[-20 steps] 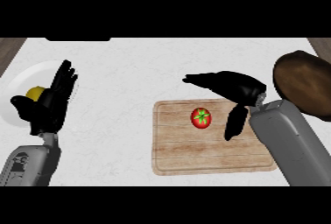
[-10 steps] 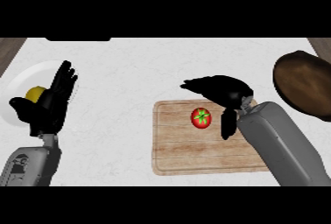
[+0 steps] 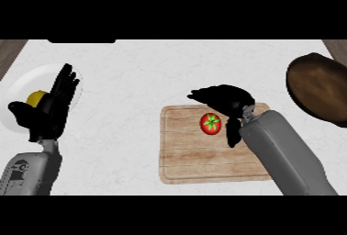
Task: Pick the tomato from the cutting board and place it in the pan
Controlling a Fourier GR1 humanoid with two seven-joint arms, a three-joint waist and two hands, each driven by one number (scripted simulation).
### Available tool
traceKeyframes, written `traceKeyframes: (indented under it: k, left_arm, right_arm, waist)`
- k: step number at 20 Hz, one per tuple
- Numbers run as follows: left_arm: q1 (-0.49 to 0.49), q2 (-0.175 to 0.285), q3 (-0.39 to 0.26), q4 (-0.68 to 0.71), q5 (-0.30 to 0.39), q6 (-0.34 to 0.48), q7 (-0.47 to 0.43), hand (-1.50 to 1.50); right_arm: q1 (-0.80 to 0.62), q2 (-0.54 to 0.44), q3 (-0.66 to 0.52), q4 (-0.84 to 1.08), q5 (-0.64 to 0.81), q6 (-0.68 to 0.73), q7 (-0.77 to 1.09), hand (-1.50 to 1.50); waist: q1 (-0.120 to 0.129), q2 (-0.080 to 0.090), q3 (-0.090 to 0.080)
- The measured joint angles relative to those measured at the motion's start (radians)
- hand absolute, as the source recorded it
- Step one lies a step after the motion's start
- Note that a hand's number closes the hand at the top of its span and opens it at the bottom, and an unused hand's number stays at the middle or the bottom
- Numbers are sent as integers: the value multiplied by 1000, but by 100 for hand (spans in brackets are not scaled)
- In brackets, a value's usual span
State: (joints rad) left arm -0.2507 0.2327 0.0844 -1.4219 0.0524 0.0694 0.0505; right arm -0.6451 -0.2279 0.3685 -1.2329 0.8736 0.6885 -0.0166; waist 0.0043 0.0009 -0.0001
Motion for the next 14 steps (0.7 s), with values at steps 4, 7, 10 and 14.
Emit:
traceKeyframes:
  k: [4, 7, 10, 14]
  left_arm:
    - [18, -28, -17, -29, -21, 15, 11, 0]
    - [8, -31, -9, -18, -25, 13, 8, 0]
    - [13, -38, -8, -29, -33, 18, 16, 0]
    - [26, -48, -17, -52, -45, 22, 24, 0]
  right_arm:
    - [6, 8, -1, 28, 49, -5, -26, -150]
    - [-9, 34, -5, 82, 81, -11, -35, -150]
    - [4, 60, 4, 112, 113, -26, -42, -150]
    - [4, 58, 15, 134, 131, -32, -116, 150]
  waist:
    - [0, 0, 0]
    - [1, 0, 0]
    - [1, 0, 0]
    - [1, -2, 0]
